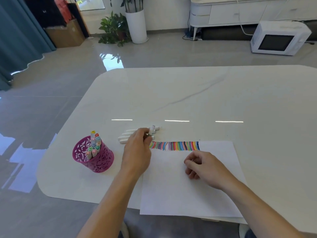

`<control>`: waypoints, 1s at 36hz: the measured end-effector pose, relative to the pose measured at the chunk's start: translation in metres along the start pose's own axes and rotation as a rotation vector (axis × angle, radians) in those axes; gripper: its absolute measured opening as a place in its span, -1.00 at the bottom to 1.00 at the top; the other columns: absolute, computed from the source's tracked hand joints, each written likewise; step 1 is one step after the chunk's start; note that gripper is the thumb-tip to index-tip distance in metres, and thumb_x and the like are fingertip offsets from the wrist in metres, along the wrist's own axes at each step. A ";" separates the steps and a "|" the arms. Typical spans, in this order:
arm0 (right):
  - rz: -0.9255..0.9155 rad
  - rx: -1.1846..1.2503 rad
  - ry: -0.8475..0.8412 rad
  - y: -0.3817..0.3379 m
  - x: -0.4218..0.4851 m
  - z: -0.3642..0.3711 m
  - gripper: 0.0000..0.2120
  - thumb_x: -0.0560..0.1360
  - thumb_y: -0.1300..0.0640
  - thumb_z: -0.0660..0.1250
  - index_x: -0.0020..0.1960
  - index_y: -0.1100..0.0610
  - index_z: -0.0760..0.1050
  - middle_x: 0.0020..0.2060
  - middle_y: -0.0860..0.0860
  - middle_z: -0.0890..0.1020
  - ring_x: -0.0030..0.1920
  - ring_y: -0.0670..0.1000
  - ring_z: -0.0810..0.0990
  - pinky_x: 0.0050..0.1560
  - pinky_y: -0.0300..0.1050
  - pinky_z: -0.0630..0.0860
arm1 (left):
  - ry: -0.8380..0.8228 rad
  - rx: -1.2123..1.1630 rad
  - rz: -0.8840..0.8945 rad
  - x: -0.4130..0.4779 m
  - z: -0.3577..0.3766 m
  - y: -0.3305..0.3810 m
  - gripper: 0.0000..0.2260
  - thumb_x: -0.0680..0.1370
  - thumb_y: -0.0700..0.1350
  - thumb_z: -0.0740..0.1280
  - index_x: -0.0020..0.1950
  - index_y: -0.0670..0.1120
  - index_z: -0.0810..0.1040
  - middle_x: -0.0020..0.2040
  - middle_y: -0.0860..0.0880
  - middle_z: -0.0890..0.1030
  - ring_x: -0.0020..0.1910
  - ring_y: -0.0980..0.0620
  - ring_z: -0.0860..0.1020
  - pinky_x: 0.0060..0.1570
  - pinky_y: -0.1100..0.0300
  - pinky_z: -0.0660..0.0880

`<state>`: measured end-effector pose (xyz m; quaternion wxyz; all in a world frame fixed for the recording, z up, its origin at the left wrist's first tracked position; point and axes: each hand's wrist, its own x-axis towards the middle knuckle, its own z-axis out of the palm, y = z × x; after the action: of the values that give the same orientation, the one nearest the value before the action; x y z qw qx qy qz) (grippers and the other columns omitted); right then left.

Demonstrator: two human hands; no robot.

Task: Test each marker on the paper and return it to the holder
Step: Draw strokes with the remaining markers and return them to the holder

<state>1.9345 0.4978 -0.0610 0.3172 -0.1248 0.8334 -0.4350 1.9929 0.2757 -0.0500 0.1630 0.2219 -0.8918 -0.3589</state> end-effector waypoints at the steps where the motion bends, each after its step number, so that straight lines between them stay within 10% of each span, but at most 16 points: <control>1: -0.004 -0.001 0.008 0.000 -0.001 0.000 -0.88 0.62 0.16 0.31 -0.07 0.07 0.59 -0.28 -0.01 0.74 -0.32 -0.04 0.71 -0.19 -0.08 0.66 | -0.019 -0.065 -0.003 -0.002 0.001 0.004 -0.80 0.63 -0.19 0.28 0.20 0.04 0.54 -0.08 0.20 0.59 -0.07 0.20 0.53 -0.19 0.38 0.39; 9: -0.149 0.071 0.076 -0.005 -0.006 -0.004 -0.91 0.62 0.02 0.37 -0.03 -0.01 0.61 -0.19 -0.08 0.75 -0.19 -0.07 0.74 0.04 0.04 0.66 | -0.213 -0.401 0.039 -0.021 0.019 0.036 -0.53 0.64 -0.21 0.28 0.47 0.22 0.35 -0.03 0.23 0.55 -0.05 0.15 0.60 0.00 0.27 0.57; 16: -0.187 0.026 0.063 -0.005 -0.009 -0.008 -0.94 0.64 -0.01 0.32 0.03 -0.11 0.57 -0.18 -0.12 0.73 -0.20 -0.10 0.72 0.00 0.00 0.67 | -0.213 -0.500 -0.042 -0.034 0.036 0.053 -0.71 0.59 -0.21 0.36 0.13 0.19 0.54 -0.14 0.06 0.64 -0.16 0.15 0.69 -0.15 0.34 0.57; 23: -0.196 -0.169 0.152 0.007 -0.011 -0.023 -0.93 0.60 -0.01 0.31 -0.07 -0.11 0.51 -0.32 -0.18 0.58 -0.36 -0.12 0.48 -0.31 -0.21 0.41 | -0.267 -0.245 0.070 -0.033 0.041 0.051 -0.84 0.59 -0.17 0.35 -0.05 0.11 0.59 -0.25 0.11 0.64 -0.27 0.20 0.63 -0.25 0.45 0.48; 28: -0.251 -0.484 0.241 0.013 -0.017 -0.032 -0.86 0.60 -0.10 0.28 -0.08 -0.08 0.49 -0.24 -0.12 0.59 -0.23 -0.10 0.54 -0.23 -0.17 0.48 | -0.388 0.098 0.317 -0.038 0.050 0.052 -0.79 0.68 -0.10 0.20 0.19 0.02 0.62 -0.05 0.11 0.57 -0.17 0.13 0.52 -0.16 0.46 0.34; 36: -0.303 -0.705 0.237 0.030 -0.020 -0.043 -0.58 0.62 -0.39 0.06 -0.10 -0.09 0.43 -0.34 -0.16 0.46 -0.28 -0.07 0.48 -0.31 -0.25 0.32 | -0.485 0.144 0.386 -0.041 0.057 0.063 -0.81 0.68 -0.14 0.20 0.14 -0.04 0.61 0.00 0.03 0.59 -0.06 0.04 0.52 -0.04 0.17 0.46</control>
<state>1.9248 0.5531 -0.0590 0.0888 -0.2964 0.9346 -0.1756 1.9846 0.3698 -0.0502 -0.0053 -0.0326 -0.9535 -0.2995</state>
